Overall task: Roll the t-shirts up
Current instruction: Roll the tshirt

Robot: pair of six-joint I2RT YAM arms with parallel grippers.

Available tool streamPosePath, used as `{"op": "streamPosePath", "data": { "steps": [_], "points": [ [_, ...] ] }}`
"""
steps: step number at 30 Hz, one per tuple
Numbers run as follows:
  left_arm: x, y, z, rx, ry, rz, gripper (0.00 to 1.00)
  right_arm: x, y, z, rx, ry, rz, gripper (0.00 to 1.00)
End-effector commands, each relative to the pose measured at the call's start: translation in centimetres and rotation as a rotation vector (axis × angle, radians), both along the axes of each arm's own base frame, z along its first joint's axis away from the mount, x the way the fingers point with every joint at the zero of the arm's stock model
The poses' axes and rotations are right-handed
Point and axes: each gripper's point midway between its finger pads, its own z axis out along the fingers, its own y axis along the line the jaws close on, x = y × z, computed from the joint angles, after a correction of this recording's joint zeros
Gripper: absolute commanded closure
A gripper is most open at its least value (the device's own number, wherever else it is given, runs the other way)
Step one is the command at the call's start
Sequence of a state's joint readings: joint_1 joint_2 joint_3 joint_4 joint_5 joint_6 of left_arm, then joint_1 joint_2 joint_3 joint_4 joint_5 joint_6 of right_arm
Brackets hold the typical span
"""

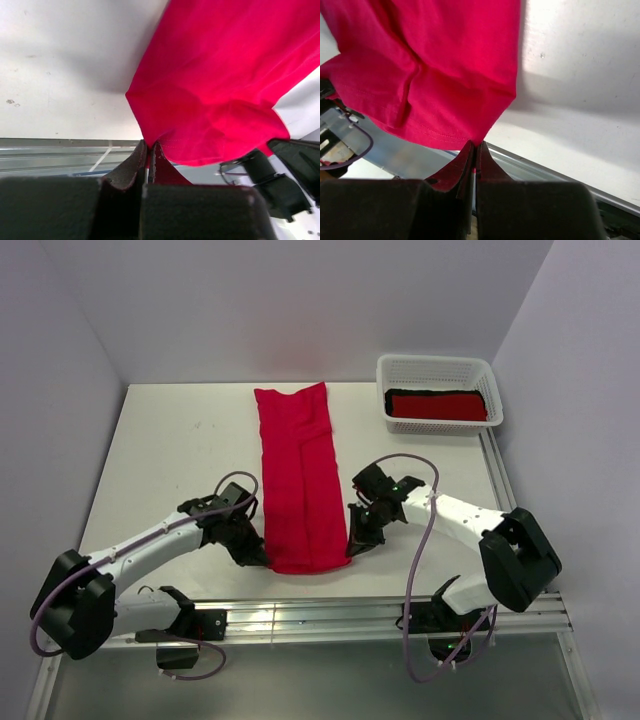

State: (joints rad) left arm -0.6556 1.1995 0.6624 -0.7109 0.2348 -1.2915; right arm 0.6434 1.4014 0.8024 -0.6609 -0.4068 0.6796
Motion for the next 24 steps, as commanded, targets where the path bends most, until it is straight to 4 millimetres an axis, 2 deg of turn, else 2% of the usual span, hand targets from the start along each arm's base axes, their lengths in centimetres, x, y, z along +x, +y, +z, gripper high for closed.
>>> {"op": "streamPosePath", "data": {
  "steps": [1,10,17,24],
  "points": [
    [1.1,-0.5,1.4,-0.038,-0.009,-0.015,1.00,0.7,0.1,1.4,0.024,0.009,0.024,0.97],
    [3.7,-0.2,2.0,-0.040,-0.023,0.003,1.00,3.4,0.4,2.2,0.030,0.006,0.002,0.96],
    [5.7,1.1,1.7,-0.011,-0.026,0.027,1.00,5.1,0.6,2.1,0.024,0.005,-0.018,0.96],
    [6.9,1.4,1.3,0.002,-0.024,0.025,1.00,6.7,0.7,1.4,0.006,0.012,-0.032,0.94]
  ]
}}
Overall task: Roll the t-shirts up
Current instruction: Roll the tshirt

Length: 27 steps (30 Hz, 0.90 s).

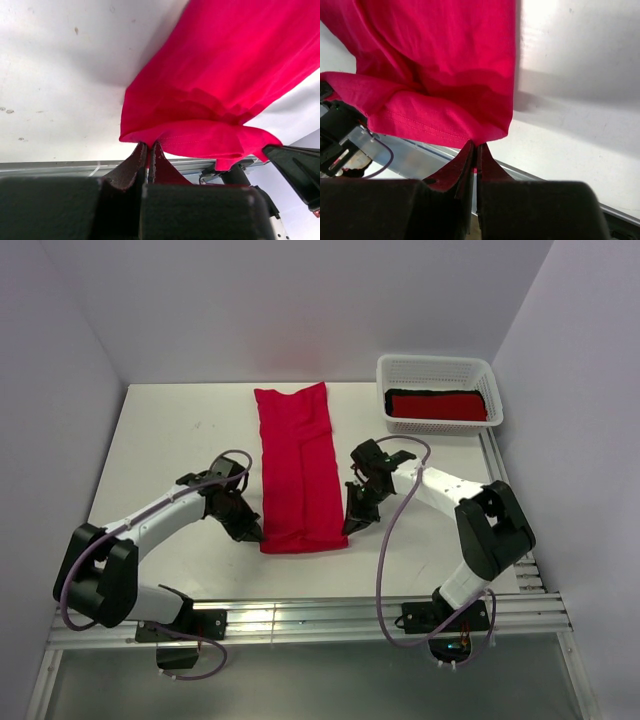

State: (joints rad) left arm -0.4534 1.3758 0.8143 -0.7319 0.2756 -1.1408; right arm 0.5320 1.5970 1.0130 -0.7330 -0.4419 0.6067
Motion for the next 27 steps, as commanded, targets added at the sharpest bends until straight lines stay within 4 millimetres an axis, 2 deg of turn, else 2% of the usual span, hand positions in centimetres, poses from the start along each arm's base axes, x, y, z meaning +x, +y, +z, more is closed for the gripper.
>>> {"op": "streamPosePath", "data": {
  "steps": [1,8,18,20,23,25,26,27],
  "points": [
    [1.1,-0.2,0.8,-0.009,-0.032,-0.026,0.99,1.7,0.4,0.8,0.015,-0.027,0.001,0.94],
    [1.9,-0.3,0.2,-0.012,-0.026,-0.028,1.00,3.1,0.4,0.2,0.000,-0.019,-0.009,0.87],
    [3.5,-1.2,0.0,-0.032,-0.043,-0.026,1.00,4.5,0.1,-0.2,0.010,-0.017,-0.032,0.86],
    [3.6,-1.2,-0.3,-0.022,-0.036,-0.026,0.99,4.8,0.1,-0.3,0.010,-0.020,-0.037,0.80],
    [4.0,-1.5,-0.3,-0.035,-0.042,-0.029,0.99,5.5,0.2,-0.2,0.012,-0.027,-0.044,0.77],
    [4.4,-1.8,-0.2,-0.051,-0.048,-0.028,0.91,5.9,0.2,0.0,0.017,-0.032,-0.053,0.70],
    [4.8,-1.9,-0.1,-0.056,-0.056,-0.026,0.84,6.0,0.1,0.0,0.012,-0.032,-0.058,0.64],
    [5.0,-2.0,0.1,-0.063,-0.064,-0.029,0.79,6.2,0.2,0.1,0.016,-0.036,-0.061,0.63]
  ]
}}
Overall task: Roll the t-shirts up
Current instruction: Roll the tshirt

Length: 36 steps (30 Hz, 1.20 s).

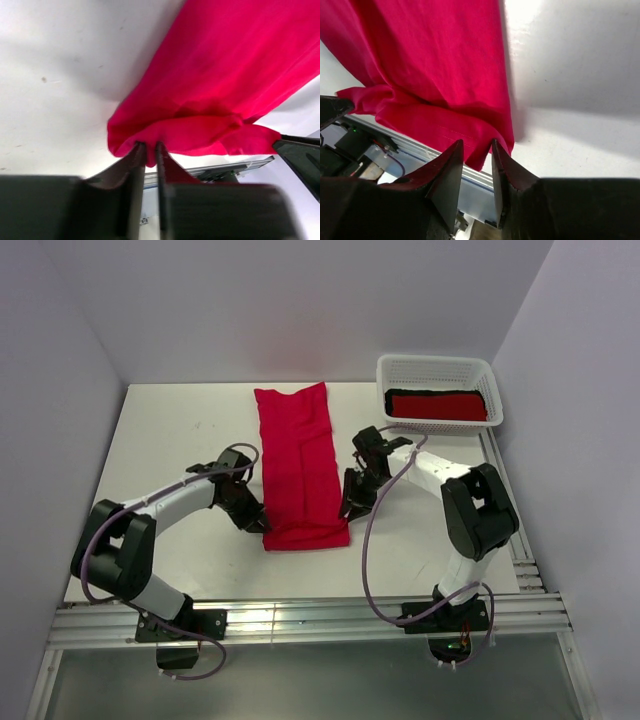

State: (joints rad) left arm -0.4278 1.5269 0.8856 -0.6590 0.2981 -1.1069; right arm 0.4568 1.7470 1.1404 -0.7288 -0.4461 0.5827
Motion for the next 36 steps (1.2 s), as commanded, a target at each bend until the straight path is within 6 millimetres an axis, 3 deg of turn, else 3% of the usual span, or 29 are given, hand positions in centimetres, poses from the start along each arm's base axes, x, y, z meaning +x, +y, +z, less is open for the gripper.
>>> {"op": "streamPosePath", "data": {
  "steps": [1,3,6,13,18,23,24,25,28,32,36],
  "points": [
    [2.4,-1.2,1.8,-0.056,-0.077,-0.014,0.75,2.0,0.4,1.2,0.028,-0.052,-0.015,0.63],
    [2.9,-1.0,2.2,-0.058,-0.089,-0.001,0.64,2.8,0.5,1.9,0.055,-0.069,-0.041,0.62],
    [3.9,-0.6,2.8,-0.092,-0.098,0.047,0.57,4.1,0.3,2.6,0.084,-0.101,-0.084,0.61],
    [6.1,2.0,3.8,-0.136,-0.134,0.162,0.54,6.0,0.1,4.5,0.153,-0.201,-0.129,0.58],
    [6.4,2.6,5.7,-0.120,-0.240,0.083,0.56,4.8,-0.1,5.5,0.199,-0.271,-0.073,0.58],
    [2.9,2.9,4.8,-0.101,-0.292,-0.005,0.52,1.0,-1.5,3.4,0.197,-0.273,-0.035,0.51],
    [2.4,2.7,4.6,-0.119,-0.294,-0.006,0.49,0.4,-1.5,3.0,0.205,-0.271,-0.035,0.48],
    [0.8,2.7,3.1,-0.122,-0.259,-0.007,0.47,-0.4,-1.7,2.0,0.212,-0.256,-0.048,0.46],
    [-0.9,2.3,2.1,-0.149,-0.266,-0.007,0.36,-1.7,-1.4,1.8,0.270,-0.261,-0.060,0.35],
    [-2.2,1.9,0.9,-0.158,-0.258,-0.020,0.22,-2.7,-1.4,1.1,0.294,-0.239,-0.081,0.29],
    [-3.0,1.4,-0.9,-0.148,-0.226,-0.030,0.21,-4.0,-1.4,-0.3,0.293,-0.202,-0.089,0.29]
  ]
}}
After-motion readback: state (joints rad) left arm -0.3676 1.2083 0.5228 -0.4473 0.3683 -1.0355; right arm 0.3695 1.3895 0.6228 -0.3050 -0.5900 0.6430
